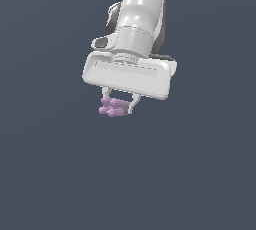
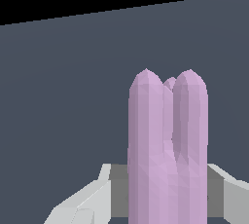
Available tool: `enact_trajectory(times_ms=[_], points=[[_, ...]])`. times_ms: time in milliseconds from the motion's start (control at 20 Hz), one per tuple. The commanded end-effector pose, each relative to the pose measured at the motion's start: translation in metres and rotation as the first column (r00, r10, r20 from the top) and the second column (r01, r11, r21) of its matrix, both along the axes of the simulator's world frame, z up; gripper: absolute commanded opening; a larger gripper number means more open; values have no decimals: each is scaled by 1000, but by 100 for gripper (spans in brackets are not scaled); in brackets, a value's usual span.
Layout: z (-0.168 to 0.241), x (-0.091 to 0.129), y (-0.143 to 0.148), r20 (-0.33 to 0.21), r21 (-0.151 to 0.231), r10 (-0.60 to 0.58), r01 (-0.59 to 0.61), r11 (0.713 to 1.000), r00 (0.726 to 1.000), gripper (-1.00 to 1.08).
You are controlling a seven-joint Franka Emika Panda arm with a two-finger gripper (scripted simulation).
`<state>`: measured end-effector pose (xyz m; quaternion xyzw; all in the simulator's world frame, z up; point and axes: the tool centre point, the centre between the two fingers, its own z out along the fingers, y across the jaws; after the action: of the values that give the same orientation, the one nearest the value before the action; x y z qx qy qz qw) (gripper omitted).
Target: Pick up the object and move it to a goal position.
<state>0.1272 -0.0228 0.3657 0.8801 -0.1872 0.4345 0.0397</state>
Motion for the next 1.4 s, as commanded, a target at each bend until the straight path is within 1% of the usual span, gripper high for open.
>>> enact_trajectory(times_ms=[0,400,800,1100,1350], points=[[14,0,1,31,-6,-9,9,1000,999,-100],[53,-2,3,117,-22,-34,36,999,993,-100],[88,-7,6,195,-35,-55,63,997,979,-100],[107,-11,8,237,-43,-67,79,996,969,-100],[116,-13,9,259,-46,-73,88,995,963,-100]])
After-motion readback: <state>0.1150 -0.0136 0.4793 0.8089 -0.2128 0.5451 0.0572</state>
